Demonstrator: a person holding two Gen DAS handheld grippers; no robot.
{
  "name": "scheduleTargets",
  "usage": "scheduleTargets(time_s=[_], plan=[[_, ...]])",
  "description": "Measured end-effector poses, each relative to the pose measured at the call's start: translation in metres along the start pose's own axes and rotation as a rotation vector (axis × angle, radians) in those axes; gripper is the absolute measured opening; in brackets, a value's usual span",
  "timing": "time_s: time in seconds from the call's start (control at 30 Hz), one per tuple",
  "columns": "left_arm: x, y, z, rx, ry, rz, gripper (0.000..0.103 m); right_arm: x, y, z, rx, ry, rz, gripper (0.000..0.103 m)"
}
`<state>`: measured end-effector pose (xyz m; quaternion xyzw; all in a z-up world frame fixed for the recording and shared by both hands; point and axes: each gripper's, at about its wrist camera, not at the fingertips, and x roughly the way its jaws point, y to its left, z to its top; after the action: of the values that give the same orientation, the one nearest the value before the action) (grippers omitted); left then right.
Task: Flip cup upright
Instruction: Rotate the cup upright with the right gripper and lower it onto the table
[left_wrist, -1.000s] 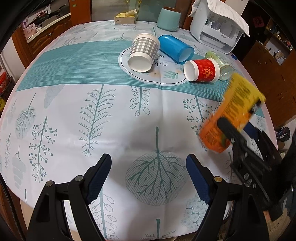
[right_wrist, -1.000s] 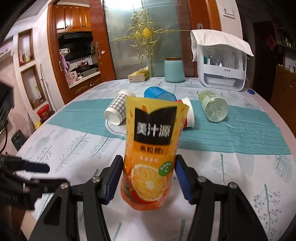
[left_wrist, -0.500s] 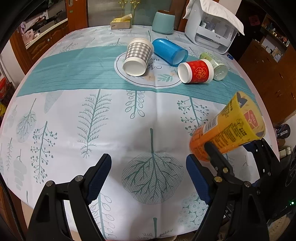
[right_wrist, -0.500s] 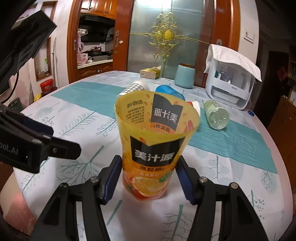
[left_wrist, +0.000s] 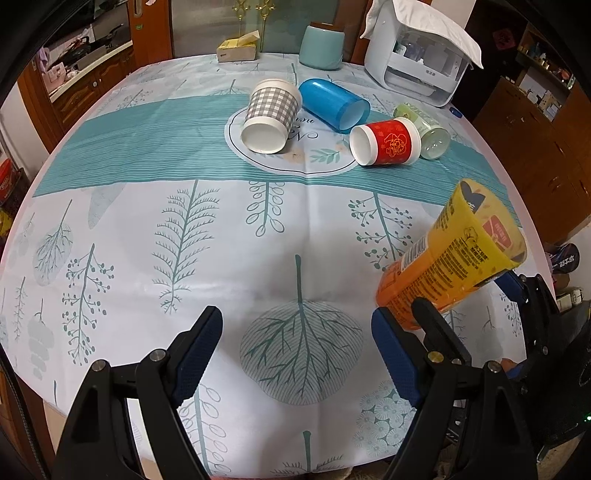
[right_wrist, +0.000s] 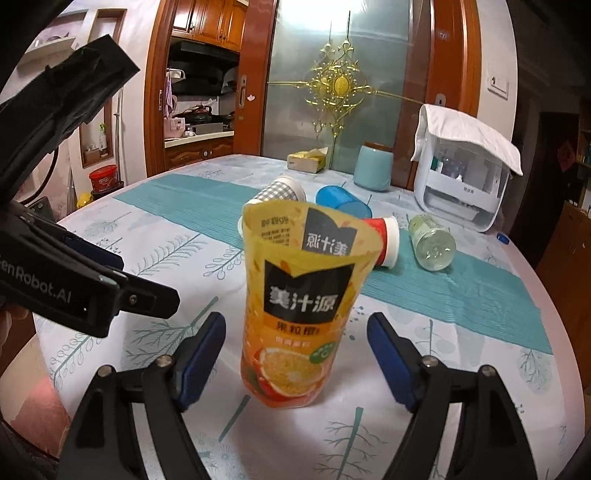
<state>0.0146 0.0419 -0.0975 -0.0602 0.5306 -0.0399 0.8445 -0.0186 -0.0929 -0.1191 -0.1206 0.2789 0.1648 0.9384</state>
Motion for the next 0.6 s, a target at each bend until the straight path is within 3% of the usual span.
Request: scheduleTargets(time_s=[0.3, 0.6], plan=[[-0.008, -0.007, -0.004, 0.039, -0.020, 0.008, 0.082, -0.007, -0.009, -0.003, 0.030, 0.048, -0.011, 0.079], [-0.013, -0.023, -0.014, 0.086, -0.015, 0.011, 0.082, -0.043, -0.025, -0.003, 0.119, 0.112, -0.022, 0.079]])
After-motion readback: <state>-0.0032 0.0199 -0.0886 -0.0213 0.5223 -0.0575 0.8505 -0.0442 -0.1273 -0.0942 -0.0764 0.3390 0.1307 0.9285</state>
